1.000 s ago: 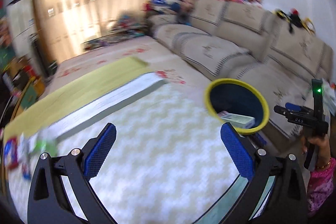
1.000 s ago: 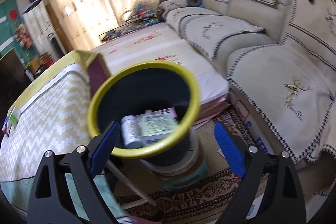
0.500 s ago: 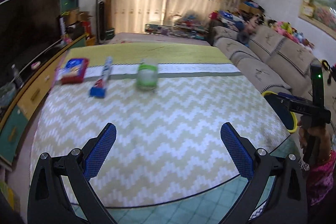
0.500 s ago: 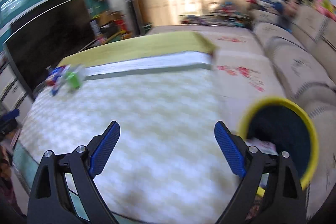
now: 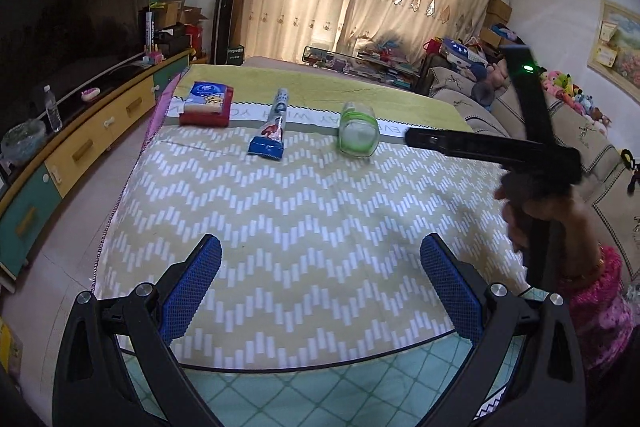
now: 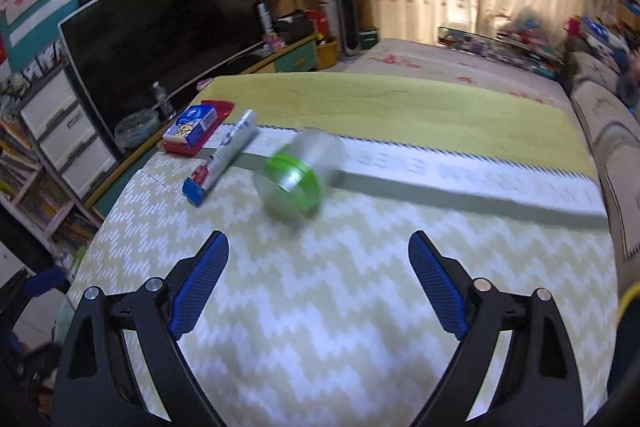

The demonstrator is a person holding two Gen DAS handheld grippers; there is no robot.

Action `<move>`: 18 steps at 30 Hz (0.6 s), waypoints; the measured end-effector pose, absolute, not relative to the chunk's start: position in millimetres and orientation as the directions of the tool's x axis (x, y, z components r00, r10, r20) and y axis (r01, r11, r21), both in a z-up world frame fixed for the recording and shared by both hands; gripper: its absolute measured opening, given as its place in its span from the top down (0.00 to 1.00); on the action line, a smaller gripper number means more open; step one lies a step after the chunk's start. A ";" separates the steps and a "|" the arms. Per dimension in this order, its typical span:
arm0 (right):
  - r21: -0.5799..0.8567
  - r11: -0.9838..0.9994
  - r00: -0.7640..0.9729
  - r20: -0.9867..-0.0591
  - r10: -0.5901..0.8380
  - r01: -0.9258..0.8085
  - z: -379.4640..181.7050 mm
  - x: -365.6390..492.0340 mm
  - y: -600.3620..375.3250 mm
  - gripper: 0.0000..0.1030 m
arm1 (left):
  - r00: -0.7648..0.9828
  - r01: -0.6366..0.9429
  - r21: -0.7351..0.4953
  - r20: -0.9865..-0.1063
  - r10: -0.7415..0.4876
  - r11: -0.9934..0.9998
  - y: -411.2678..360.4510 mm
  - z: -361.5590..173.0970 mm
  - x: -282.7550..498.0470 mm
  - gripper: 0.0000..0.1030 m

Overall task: Collect trash
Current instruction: 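Return the right gripper to the table and grasp the green-lidded clear cup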

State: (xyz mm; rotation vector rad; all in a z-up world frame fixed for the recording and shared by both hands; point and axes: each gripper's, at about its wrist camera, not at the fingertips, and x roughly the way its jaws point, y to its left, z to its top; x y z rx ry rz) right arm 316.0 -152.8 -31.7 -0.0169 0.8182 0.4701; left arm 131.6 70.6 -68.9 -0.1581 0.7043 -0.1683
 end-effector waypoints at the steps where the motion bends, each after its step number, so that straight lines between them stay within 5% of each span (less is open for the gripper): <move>1: 0.146 0.892 0.585 -0.708 0.396 -0.427 -32.7 322.4 -144.2 0.16 | 0.751 0.103 -0.208 -0.626 -0.213 0.973 74.7 -69.2 129.8 0.05; 6: 0.056 0.891 0.585 -0.736 0.342 -0.451 -37.1 352.3 -118.0 0.12 | 0.756 0.104 -0.233 -0.613 -0.229 0.967 89.9 -72.3 123.3 0.05; 18: 0.091 0.954 0.554 -0.797 0.241 -0.284 -65.7 372.1 -82.1 0.12 | 0.740 0.118 -0.302 -0.608 -0.287 0.946 101.5 -82.7 129.5 0.05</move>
